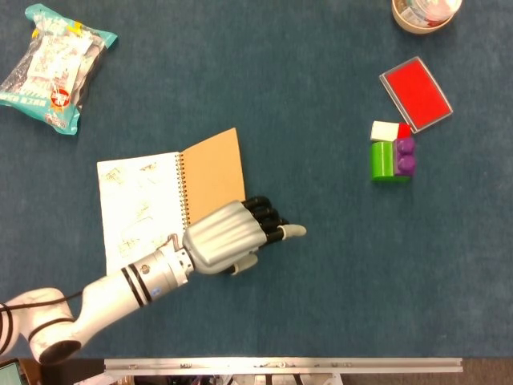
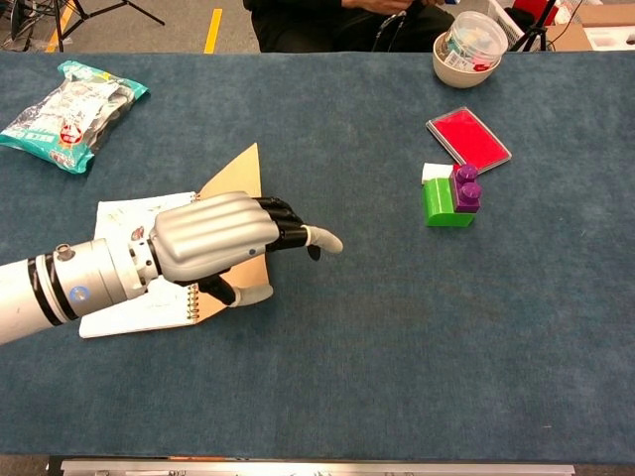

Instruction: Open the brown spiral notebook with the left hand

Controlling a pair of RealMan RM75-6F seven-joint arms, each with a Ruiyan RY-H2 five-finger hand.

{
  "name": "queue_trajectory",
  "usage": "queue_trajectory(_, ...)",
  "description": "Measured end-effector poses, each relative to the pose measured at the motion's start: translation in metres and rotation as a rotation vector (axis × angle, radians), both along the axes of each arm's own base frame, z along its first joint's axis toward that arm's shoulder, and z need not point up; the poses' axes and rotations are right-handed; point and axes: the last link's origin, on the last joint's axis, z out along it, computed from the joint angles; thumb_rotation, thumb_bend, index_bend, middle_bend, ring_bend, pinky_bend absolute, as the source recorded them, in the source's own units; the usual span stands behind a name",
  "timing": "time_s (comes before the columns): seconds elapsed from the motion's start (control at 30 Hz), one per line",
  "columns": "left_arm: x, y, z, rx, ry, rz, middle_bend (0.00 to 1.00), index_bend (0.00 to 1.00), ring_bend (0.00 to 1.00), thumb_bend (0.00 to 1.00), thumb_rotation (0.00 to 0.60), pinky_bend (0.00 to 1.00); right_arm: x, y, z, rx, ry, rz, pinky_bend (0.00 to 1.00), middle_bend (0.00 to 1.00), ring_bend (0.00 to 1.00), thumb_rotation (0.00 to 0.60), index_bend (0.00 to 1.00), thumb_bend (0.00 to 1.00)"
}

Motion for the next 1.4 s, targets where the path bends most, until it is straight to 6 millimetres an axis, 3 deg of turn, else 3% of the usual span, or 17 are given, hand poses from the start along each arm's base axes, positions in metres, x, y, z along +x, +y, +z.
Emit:
queue_trajectory(0.37, -0.012, -0.006, -0.027, -0.115, 0.004, 0.139, 0.2, 0.09, 0.17, 0.35, 0.6, 0.21, -0.002, 0.002, 0.002, -0.006, -0.003, -0.001, 0.37, 0.37, 0.28, 0.6, 0.38, 0.53)
queue_trajectory(0.53, -0.015, -0.002, -0.022, -0.085, -0.012, 0.147, 0.2, 0.09, 0.17, 0.35, 0.6, 0.21, -0.002, 0.003, 0.004, -0.009, -0.002, -0.001, 0.37, 0.37, 0.28, 0.6, 0.38, 0.53)
queue_trajectory(0.67, -0.024, 0.006, -0.003, -0.022, -0.025, 0.17, 0.2, 0.09, 0.17, 0.35, 0.6, 0.21, -0.003, 0.002, 0.004, -0.006, -0.002, -0.002, 0.37, 0.37, 0.28, 0.6, 0.38, 0.53)
queue_trajectory(0.87, -0.058, 0.019, 0.038, 0.117, -0.035, 0.275, 0.2, 0.09, 0.17, 0.35, 0.6, 0.21, -0.003, 0.0, 0.002, 0.018, 0.002, -0.01, 0.37, 0.37, 0.28, 0.6, 0.38, 0.53)
queue_trajectory(1.17, -0.13, 0.016, 0.093, 0.422, -0.041, 0.523, 0.2, 0.09, 0.17, 0.35, 0.6, 0.21, 0.004, -0.006, 0.0, 0.06, 0.025, -0.011, 0.37, 0.37, 0.28, 0.6, 0.38, 0.53)
queue_trajectory(1.4, -0.188, -0.004, 0.13, 0.649, -0.005, 0.733, 0.2, 0.09, 0.17, 0.35, 0.6, 0.21, 0.01, -0.01, 0.0, 0.074, 0.039, -0.006, 0.37, 0.37, 0.28, 0.6, 0.38, 0.53)
